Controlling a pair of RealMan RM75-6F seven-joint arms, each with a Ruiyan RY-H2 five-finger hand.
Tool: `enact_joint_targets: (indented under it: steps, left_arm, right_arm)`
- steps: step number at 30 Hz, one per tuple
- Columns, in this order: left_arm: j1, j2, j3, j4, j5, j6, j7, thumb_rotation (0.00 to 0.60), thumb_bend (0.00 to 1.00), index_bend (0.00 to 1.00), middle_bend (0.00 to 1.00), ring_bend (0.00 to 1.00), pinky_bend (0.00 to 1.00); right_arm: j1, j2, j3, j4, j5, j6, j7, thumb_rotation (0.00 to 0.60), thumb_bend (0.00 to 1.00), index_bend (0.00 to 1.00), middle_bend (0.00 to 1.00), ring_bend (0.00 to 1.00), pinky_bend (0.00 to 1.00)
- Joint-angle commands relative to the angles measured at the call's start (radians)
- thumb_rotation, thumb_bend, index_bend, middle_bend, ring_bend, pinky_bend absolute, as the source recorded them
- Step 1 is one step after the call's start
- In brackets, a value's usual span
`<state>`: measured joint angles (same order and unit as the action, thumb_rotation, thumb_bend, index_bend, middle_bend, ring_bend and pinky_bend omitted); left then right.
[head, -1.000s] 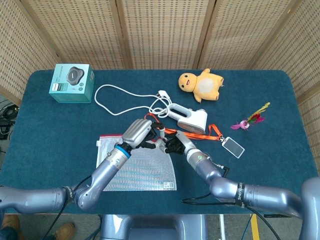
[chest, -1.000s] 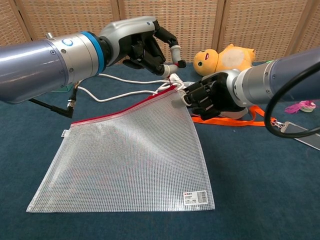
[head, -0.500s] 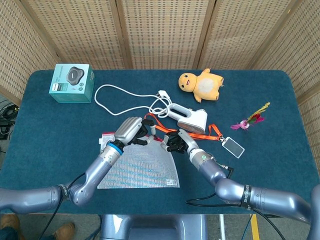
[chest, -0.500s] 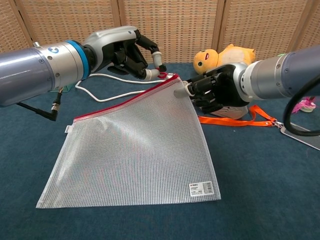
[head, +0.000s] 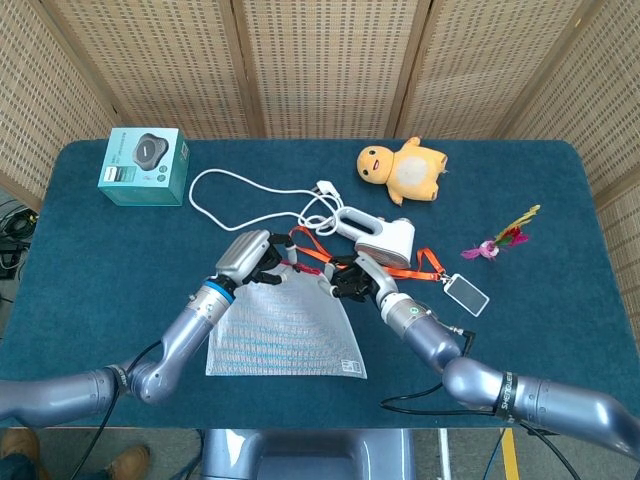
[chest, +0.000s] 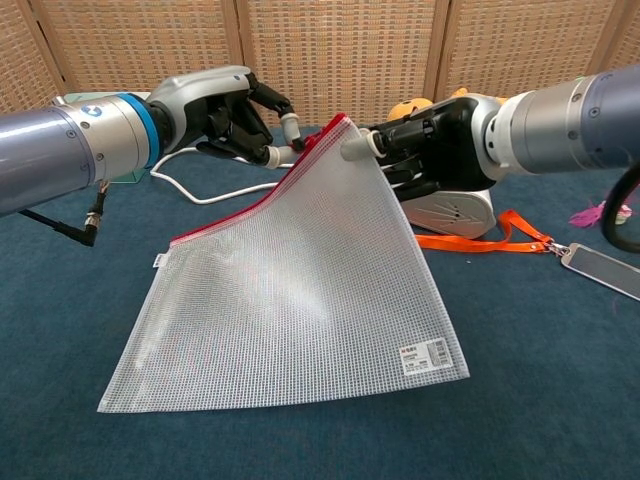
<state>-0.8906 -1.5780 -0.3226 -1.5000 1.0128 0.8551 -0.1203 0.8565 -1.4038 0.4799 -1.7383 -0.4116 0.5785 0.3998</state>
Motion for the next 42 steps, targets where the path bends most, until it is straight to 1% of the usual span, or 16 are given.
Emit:
enact_joint_targets:
  steps: [1, 4, 10, 21, 26, 31, 36, 42]
  left_arm:
    - [0.001, 0.001, 0.000, 0.004, 0.001, -0.002, -0.002, 0.600, 0.85, 0.85, 1.00, 1.00, 1.00]
    - [0.002, 0.006, 0.001, 0.016, -0.004, -0.010, -0.001, 0.600, 0.85, 0.85, 1.00, 1.00, 1.00]
    - [0.010, 0.030, 0.003, 0.030, -0.014, -0.020, 0.001, 0.600, 0.86, 0.85, 1.00, 1.00, 1.00]
    - [0.048, 0.106, 0.013, 0.071, -0.017, -0.047, -0.032, 0.600, 0.86, 0.85, 1.00, 1.00, 1.00]
    - [0.076, 0.153, 0.032, 0.068, 0.010, -0.053, -0.046, 0.600, 0.86, 0.85, 1.00, 1.00, 1.00]
    - [0.103, 0.196, 0.050, 0.061, 0.043, -0.048, -0.060, 0.600, 0.86, 0.85, 1.00, 1.00, 1.00]
    - [0.133, 0.252, 0.066, 0.048, 0.067, -0.050, -0.083, 0.600, 0.86, 0.85, 1.00, 1.00, 1.00]
    - [0.151, 0.279, 0.081, 0.039, 0.086, -0.051, -0.090, 0.600, 0.86, 0.85, 1.00, 1.00, 1.00]
  right_arm:
    - [-0.010, 0.005, 0.017, -0.004, -0.009, -0.008, 0.025, 0.600, 0.79, 0.75, 0.97, 0.88, 1.00]
    - [-0.018, 0.018, 0.031, -0.008, -0.017, -0.013, 0.046, 0.600, 0.79, 0.75, 0.97, 0.88, 1.00]
    - [-0.028, 0.043, 0.039, -0.014, -0.027, -0.016, 0.068, 0.600, 0.79, 0.75, 0.97, 0.88, 1.00]
    - [-0.058, 0.093, 0.056, -0.010, -0.032, -0.030, 0.125, 0.600, 0.79, 0.75, 0.97, 0.88, 1.00]
    - [-0.082, 0.110, 0.076, -0.009, -0.037, -0.039, 0.168, 0.600, 0.79, 0.75, 0.97, 0.88, 1.00]
    - [-0.098, 0.119, 0.084, 0.000, -0.048, -0.046, 0.193, 0.600, 0.79, 0.76, 0.97, 0.88, 1.00]
    - [-0.105, 0.131, 0.082, 0.018, -0.039, -0.051, 0.210, 0.600, 0.79, 0.76, 0.97, 0.88, 1.00]
    - [-0.102, 0.145, 0.072, 0.029, -0.029, -0.065, 0.215, 0.600, 0.79, 0.75, 0.97, 0.88, 1.00]
